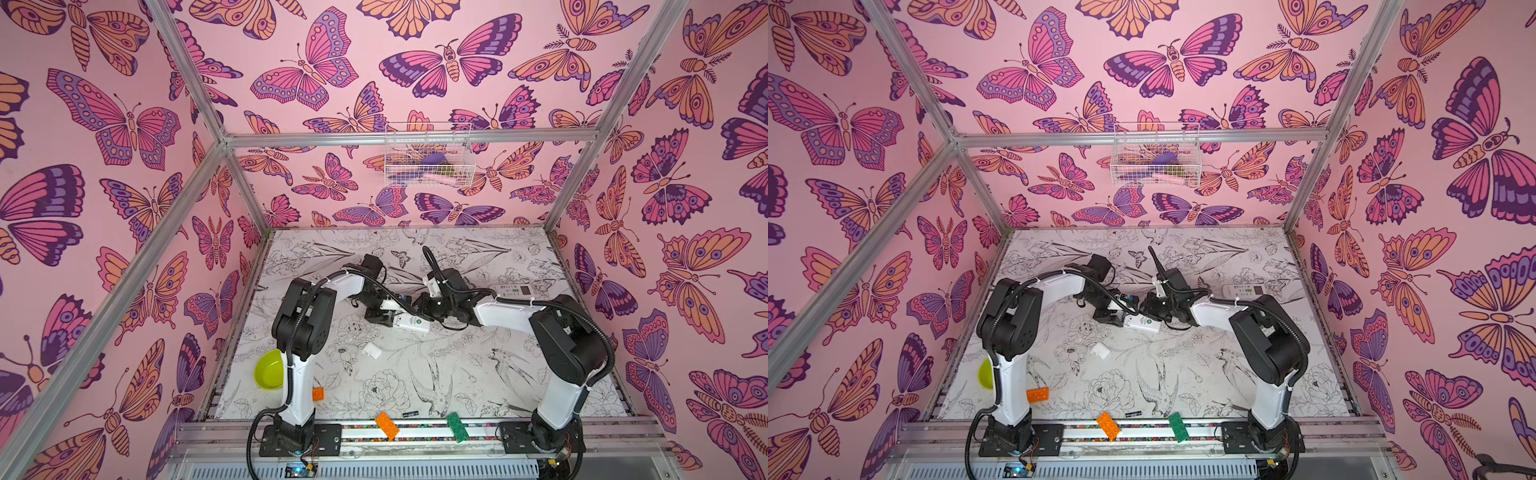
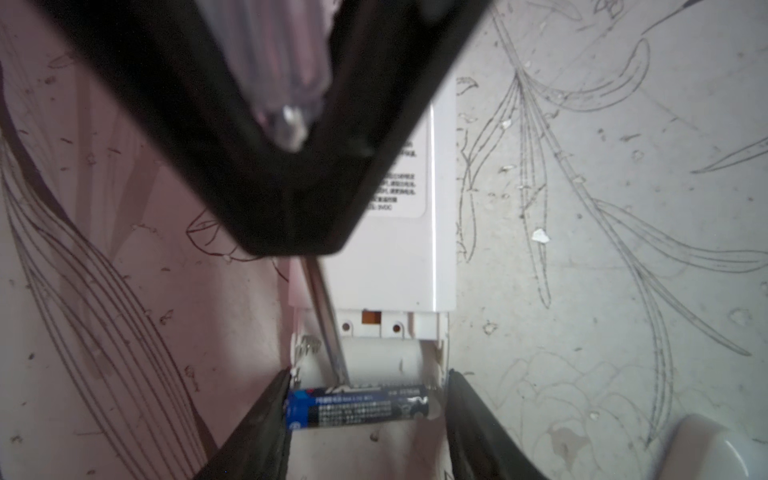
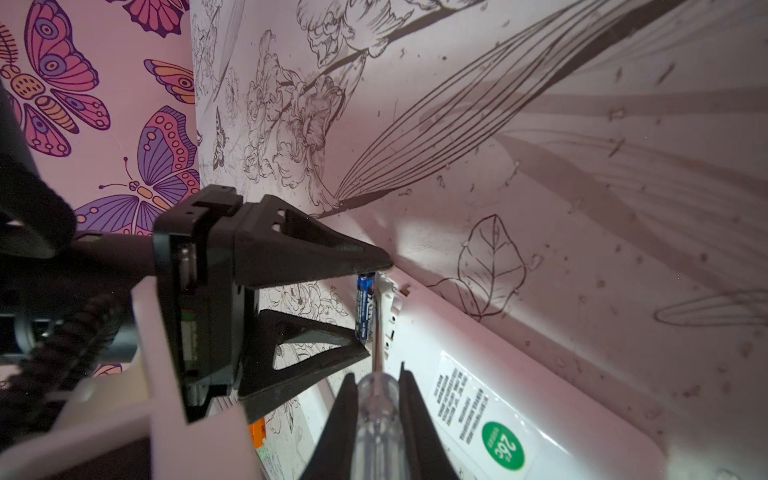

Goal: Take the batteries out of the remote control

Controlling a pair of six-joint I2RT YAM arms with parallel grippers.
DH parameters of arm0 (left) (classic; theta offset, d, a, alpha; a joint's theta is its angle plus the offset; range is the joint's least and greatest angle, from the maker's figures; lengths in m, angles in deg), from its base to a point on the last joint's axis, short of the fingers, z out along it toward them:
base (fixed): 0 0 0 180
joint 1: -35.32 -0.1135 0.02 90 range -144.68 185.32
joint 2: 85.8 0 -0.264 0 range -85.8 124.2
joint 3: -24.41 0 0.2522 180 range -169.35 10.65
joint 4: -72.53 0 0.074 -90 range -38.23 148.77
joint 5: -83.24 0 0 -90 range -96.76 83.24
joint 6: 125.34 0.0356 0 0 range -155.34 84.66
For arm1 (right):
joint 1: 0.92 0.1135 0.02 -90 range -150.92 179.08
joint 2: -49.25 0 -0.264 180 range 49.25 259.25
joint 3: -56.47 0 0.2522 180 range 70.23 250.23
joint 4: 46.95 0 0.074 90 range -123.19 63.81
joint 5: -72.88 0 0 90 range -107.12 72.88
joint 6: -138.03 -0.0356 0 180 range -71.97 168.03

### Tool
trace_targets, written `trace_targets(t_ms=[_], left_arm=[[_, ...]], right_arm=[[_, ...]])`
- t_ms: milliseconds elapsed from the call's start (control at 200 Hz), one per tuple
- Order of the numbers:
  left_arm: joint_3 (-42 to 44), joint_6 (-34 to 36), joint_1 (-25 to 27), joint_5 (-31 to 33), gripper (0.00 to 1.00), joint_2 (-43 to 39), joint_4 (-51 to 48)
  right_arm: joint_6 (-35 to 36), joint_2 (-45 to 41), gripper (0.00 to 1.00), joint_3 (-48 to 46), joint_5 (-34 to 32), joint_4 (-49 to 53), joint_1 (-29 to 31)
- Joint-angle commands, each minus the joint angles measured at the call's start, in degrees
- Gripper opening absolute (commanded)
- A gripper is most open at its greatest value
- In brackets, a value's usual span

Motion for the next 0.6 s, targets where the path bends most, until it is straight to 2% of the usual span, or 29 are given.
trace_targets(t_ms=[0, 260, 596], left_arm=[[2.2, 1.8, 1.2, 1.0, 0.55, 0.0, -2.3], [2.5, 1.7, 1.2, 0.2, 0.60, -1.0, -2.3], [3.7, 1.6, 1.1, 0.6, 0.69, -2.6, -1.2]], right_arm=[[-0.3, 2.1, 0.00, 0.1, 0.3, -0.1, 0.4], [1.5, 0.1, 0.00, 0.3, -0.5, 2.4, 0.3], [1.7, -1.7, 0.00, 0.7, 3.3, -0.5, 0.2]])
